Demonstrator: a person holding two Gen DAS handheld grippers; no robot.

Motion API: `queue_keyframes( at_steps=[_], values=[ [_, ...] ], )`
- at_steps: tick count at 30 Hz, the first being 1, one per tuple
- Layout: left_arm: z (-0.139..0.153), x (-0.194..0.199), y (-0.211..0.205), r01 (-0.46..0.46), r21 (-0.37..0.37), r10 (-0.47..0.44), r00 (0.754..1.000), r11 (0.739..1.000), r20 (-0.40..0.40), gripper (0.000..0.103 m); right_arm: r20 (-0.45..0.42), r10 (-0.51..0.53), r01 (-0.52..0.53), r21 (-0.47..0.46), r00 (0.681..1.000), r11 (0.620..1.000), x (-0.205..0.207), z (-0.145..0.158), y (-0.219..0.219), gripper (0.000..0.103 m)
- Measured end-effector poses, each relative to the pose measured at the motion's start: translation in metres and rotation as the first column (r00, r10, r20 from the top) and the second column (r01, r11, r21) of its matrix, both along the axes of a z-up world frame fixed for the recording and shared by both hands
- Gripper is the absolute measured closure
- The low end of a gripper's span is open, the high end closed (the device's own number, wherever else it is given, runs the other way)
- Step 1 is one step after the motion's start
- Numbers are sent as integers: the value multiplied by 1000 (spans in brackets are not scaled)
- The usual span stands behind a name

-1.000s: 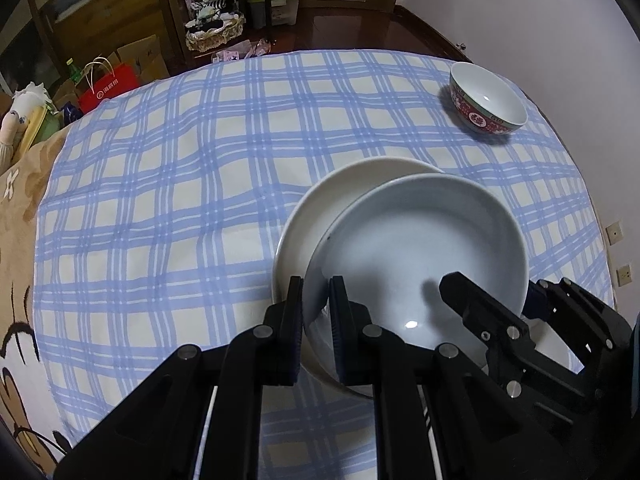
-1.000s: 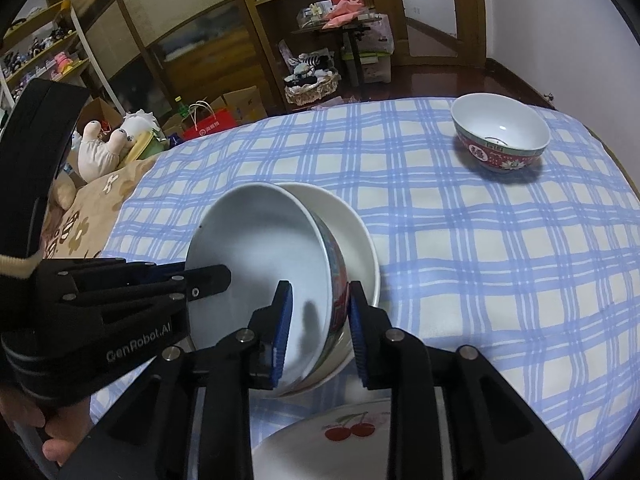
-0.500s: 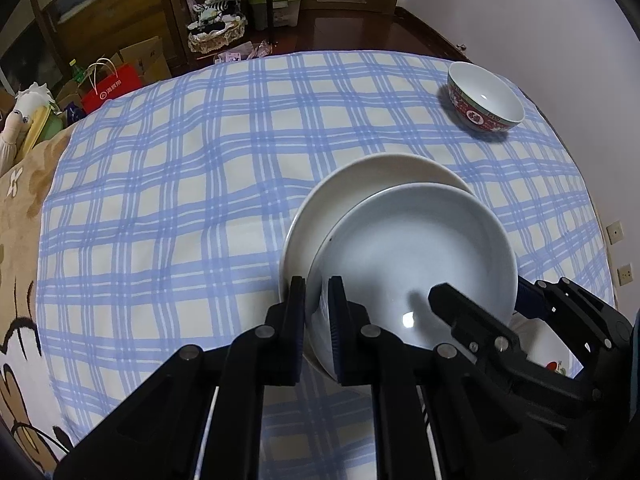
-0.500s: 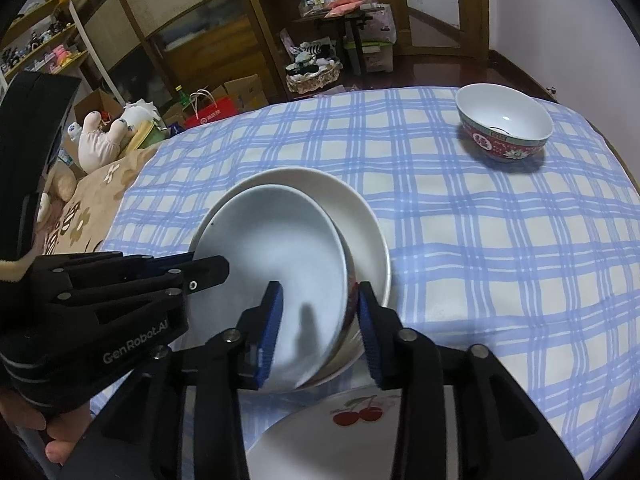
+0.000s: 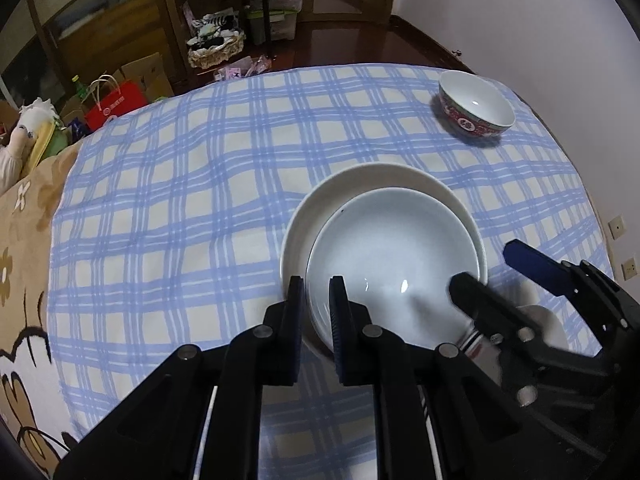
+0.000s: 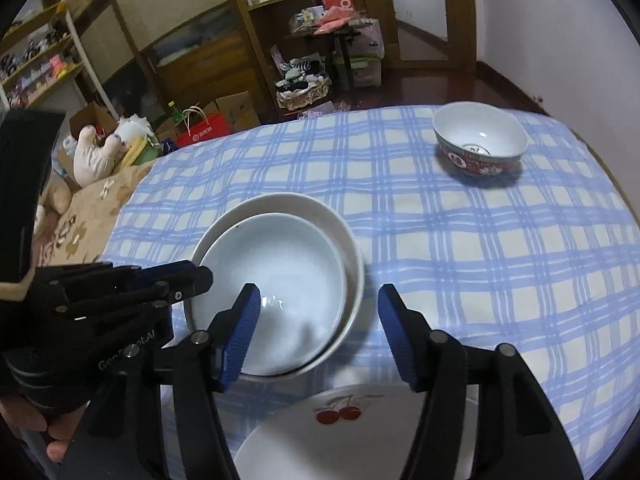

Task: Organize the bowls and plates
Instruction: 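Lower the red-patterned bowl into the white bowl and open both tools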

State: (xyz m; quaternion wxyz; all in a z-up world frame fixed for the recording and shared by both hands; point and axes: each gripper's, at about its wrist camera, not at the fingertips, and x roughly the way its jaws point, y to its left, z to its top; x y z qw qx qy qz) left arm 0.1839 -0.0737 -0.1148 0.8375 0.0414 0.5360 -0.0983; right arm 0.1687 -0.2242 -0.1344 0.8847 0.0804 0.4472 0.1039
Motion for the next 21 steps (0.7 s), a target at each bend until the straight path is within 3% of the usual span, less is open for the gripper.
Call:
queue_keyframes(
  at_steps=[4,7,9,11,15,17,21],
  values=[
    [3,-1,5,-10,-18,10,1000,1000,-9,84,-8,-28,28,21,1000,999,1,2,-9,37],
    [5,-3,7,-17,-24,17,1000,1000,-7,76,8,-48,48,21,999,999,0,6,-16,25],
    [5,-3,8,-23,-25,23,1000,999,-4,69,13,-58,58,23,998,998,-1,8,-20,22],
    [7,-4,9,-30,-23,30,1000,999,3,54,15,-71,71,25,997,997,-2,10,-25,18],
    [15,-8,9,-26,-12,26,999,1000,39,43,31,-104,103,24,994,994,-6,15,-35,10],
    [19,-9,7,-17,-15,18,999,1000,51,24,41,-128,127,24,991,992,-8,19,-42,8],
    [25,-11,1,35,7,-35,994,999,99,18,64,-145,144,23,987,989,-11,26,-54,3]
  ],
)
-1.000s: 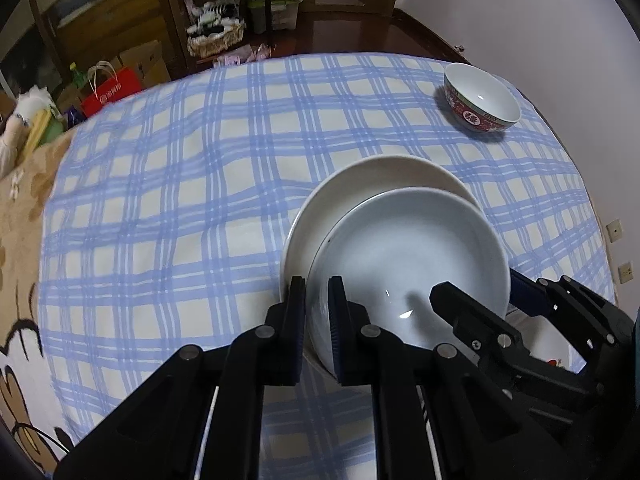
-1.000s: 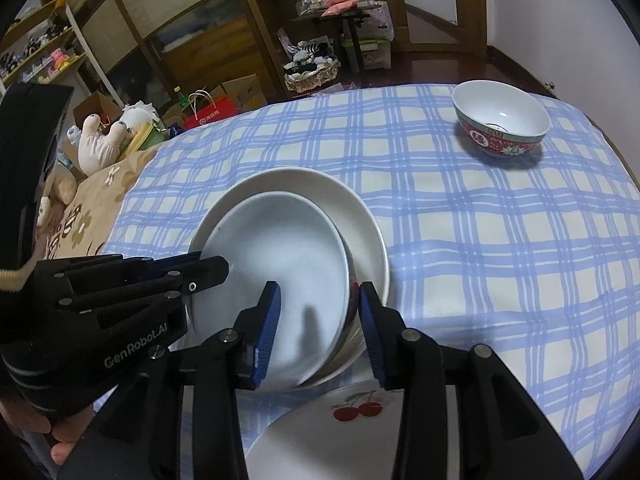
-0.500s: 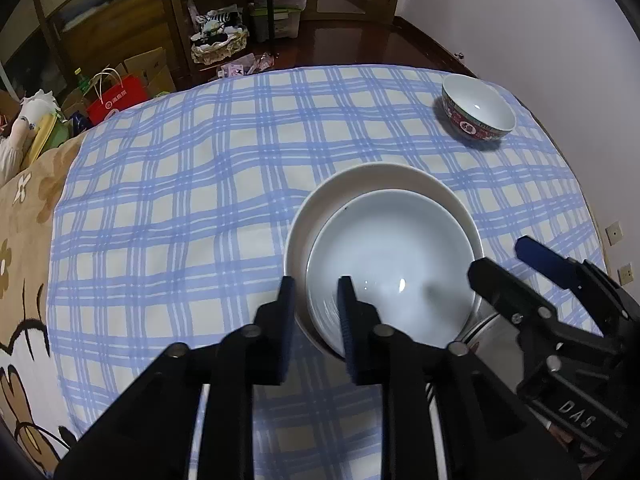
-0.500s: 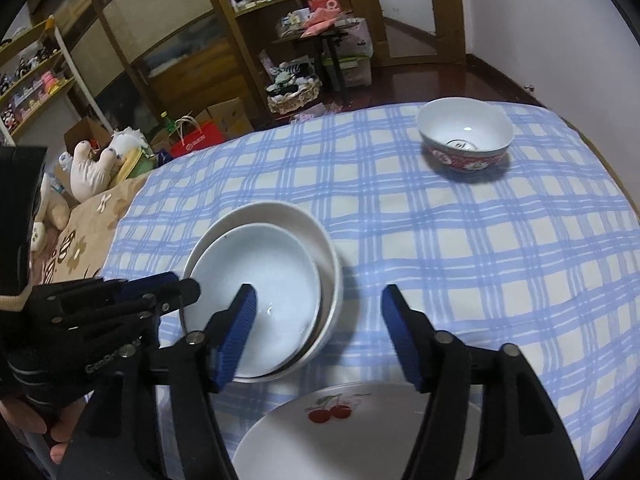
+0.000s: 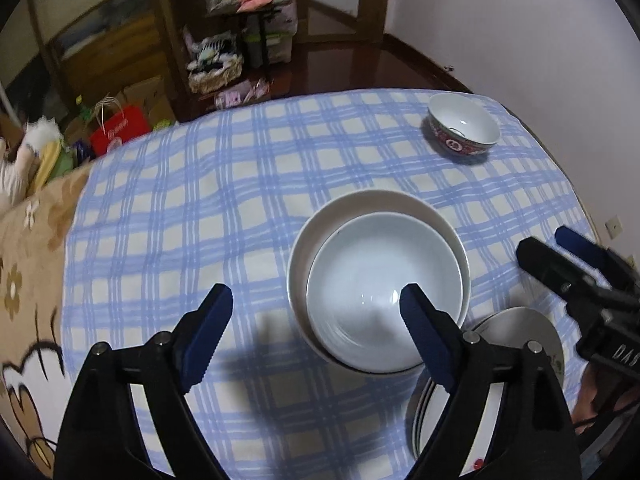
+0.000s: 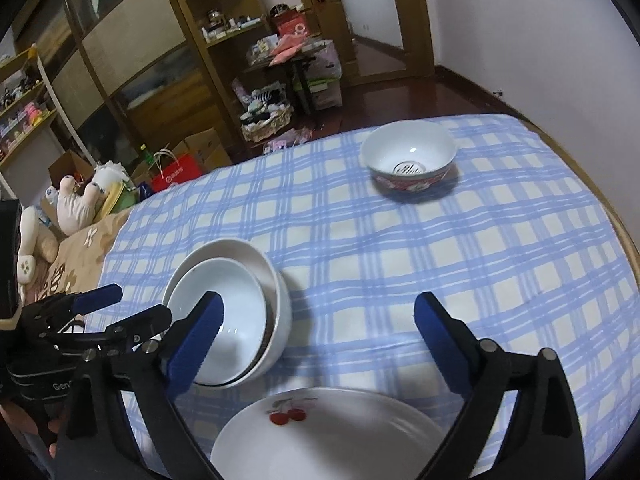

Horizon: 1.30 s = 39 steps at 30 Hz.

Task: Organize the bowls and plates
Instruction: 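Lower the red-patterned bowl into the white bowl and open both tools, then move both open tools toward the white bowl with the red stamp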

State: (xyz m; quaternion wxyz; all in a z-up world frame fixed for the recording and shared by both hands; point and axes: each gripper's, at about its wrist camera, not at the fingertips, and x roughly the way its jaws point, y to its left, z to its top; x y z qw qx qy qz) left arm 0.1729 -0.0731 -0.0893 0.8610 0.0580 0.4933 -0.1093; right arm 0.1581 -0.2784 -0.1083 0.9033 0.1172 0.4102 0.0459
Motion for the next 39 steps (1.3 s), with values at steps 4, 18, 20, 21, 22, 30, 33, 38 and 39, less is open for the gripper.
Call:
queue_keyframes(
  at_steps=[4,18,20,21,22,30,33,38,39],
  values=[
    [7,4,-6,17,-18,-17,999,1000,29,15,34,-10,12,-62,999,998,-3,11,-9,2],
    [58,41,-29,48,-71,-41,994,996,98,15,55,-64,71,-130,996,989,12,48,-56,2],
    [63,50,-36,55,-67,-48,993,996,106,15,69,-72,81,-154,995,985,20,56,-62,2],
    [66,55,-41,60,-64,-53,992,996,112,15,73,-76,87,-161,994,983,23,58,-65,2],
    [68,60,-46,61,-64,-53,992,996,117,15,78,-82,95,-168,994,981,27,60,-69,2],
    [67,108,-78,87,-124,-68,987,988,146,15,73,-122,132,-158,990,979,72,60,-103,2],
    [55,131,-90,86,-158,-67,990,984,123,15,59,-127,135,-163,990,977,90,50,-112,3],
    [31,168,-115,95,-143,-84,993,985,79,15,17,-135,136,-154,991,979,118,26,-122,7],
    [26,174,-119,102,-137,-93,993,985,71,15,9,-137,137,-151,991,979,124,21,-123,7]
  ],
)
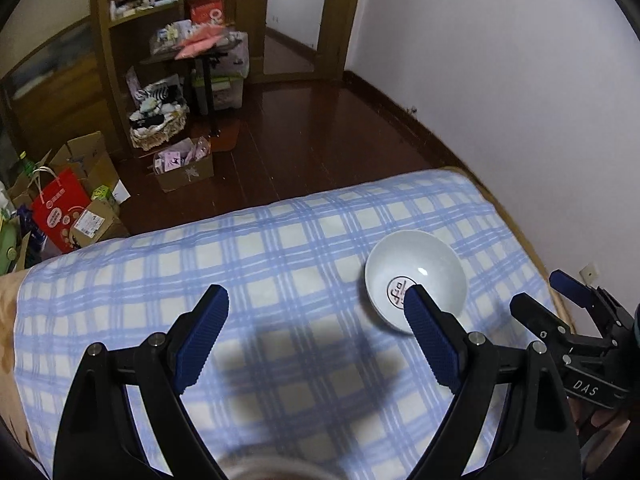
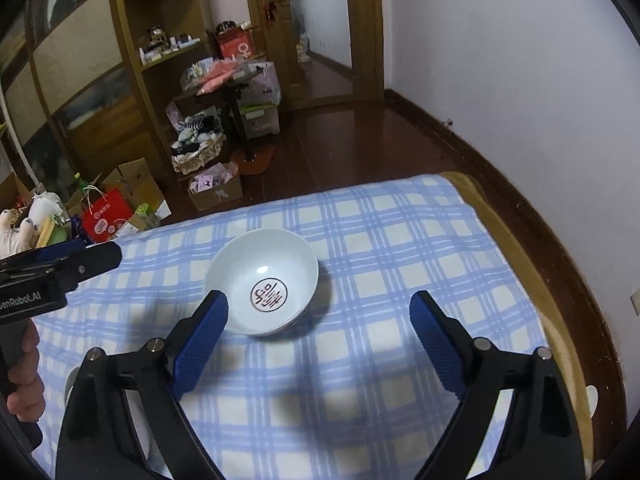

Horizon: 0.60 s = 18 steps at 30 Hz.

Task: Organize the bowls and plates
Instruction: 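Move both open tools toward the white bowl with the red stamp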

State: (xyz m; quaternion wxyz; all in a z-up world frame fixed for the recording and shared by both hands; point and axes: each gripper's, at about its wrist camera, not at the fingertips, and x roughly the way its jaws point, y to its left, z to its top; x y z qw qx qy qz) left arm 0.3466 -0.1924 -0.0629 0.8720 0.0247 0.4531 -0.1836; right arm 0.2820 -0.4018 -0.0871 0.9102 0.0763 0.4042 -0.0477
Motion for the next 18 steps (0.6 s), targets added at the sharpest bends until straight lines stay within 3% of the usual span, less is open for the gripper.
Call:
queue_keyframes(
  at_steps=[5,10,12,14,15,18],
  values=[
    [-24,25,-21,26,24,-25,999,999,-38,15,-37,-6,7,32,999,999,24,-24,-5,12],
    [-44,39,-32,115,-77,-122,987,990,-100,15,-73,-11,18,84,997,996,41,-45,-12,22],
    [-51,44,-38,121,-55,-127,986,991,-111,15,-85,-10,18,95,996,995,45,-52,-13,23],
    [-59,49,-45,135,-31,-138,982,990,-127,17,-101,-7,17,101,995,995,50,-59,-15,37],
    [-63,52,-48,136,-26,-138,981,990,-137,19,-113,-3,15,110,994,994,53,-63,-15,40],
    [-76,60,-51,133,-31,-137,972,991,-191,44,-135,10,6,118,991,993,58,-71,-13,50]
  ],
)
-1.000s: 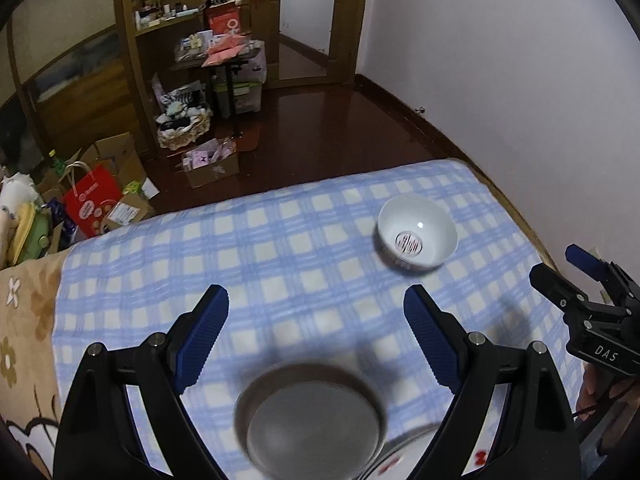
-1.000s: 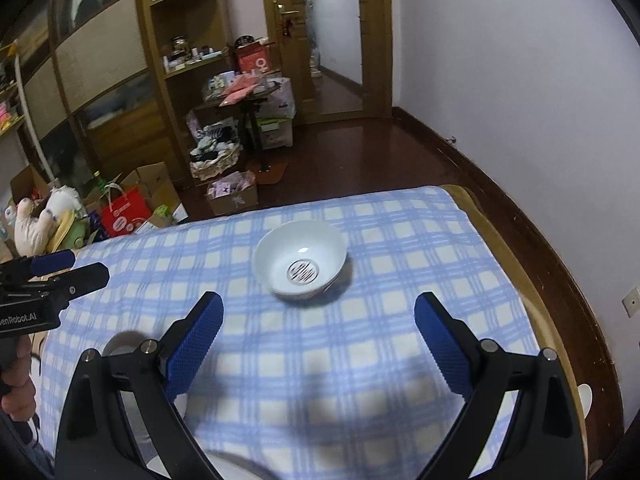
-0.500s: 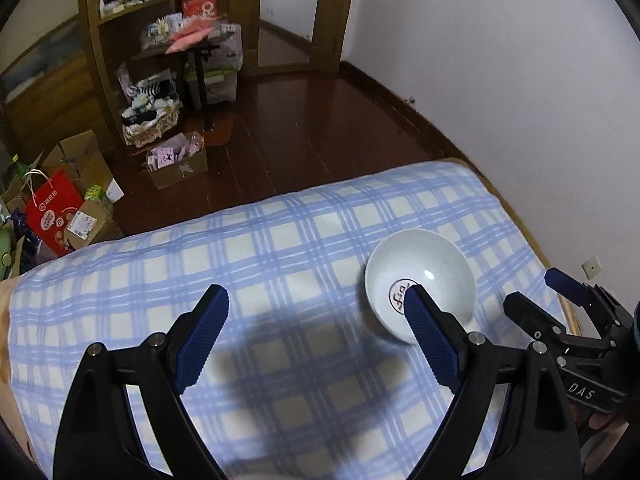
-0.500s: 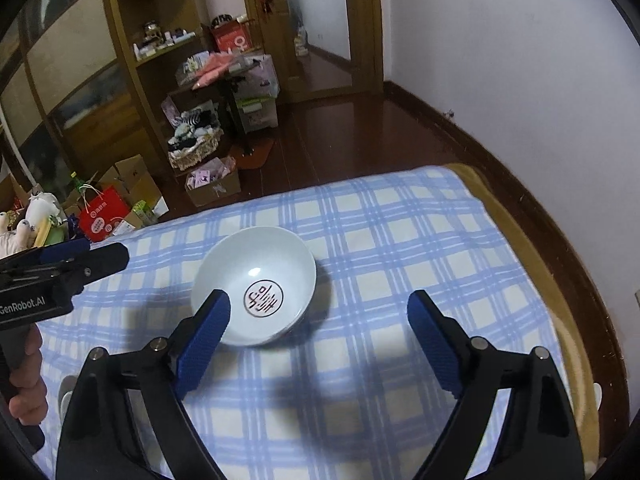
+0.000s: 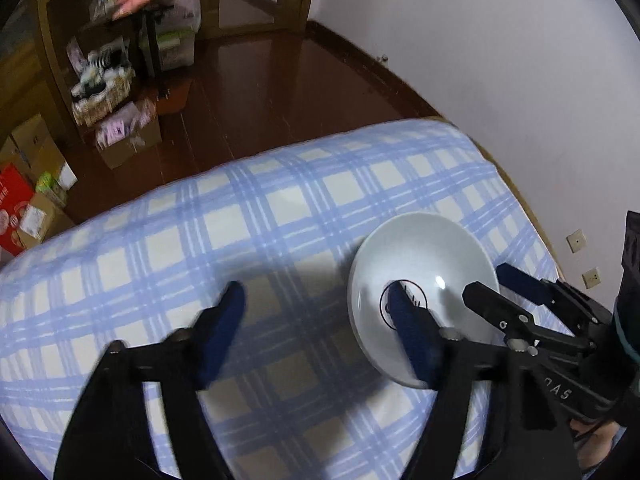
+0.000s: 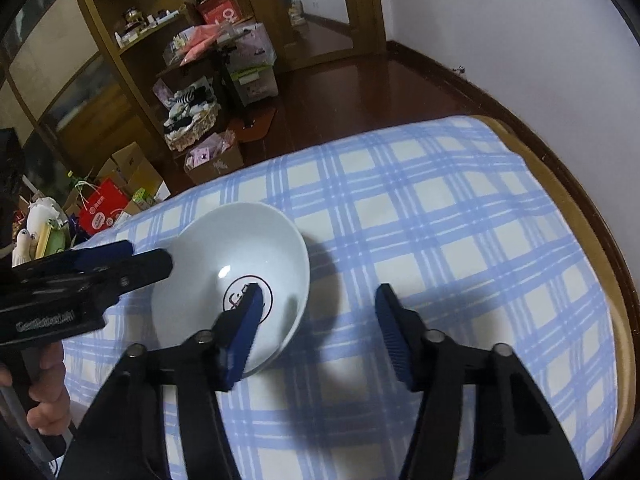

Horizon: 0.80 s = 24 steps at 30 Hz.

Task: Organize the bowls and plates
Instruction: 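Move both open tools toward the white bowl with the red stamp, then close the left tool on the stamped bowl rim while the right tool grips the opposite rim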

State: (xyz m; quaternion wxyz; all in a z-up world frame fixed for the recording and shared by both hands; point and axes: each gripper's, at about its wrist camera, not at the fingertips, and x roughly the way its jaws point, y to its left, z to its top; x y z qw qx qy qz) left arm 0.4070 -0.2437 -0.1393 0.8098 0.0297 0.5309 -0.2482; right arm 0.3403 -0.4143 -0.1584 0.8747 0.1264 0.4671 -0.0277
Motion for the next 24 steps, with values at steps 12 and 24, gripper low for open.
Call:
queue_keyframes(
  at_steps=[12,24],
  values=[
    [-10,-17,-19,7,47,-7,1000,999,-7,96,-61,0,-1,-15,998,1000,6,-11,25,87],
    [28,-52,14,-37,10,38,999,999,-22,98,-27,6,-5,43,1000,999,-32,12,35,91]
  ],
)
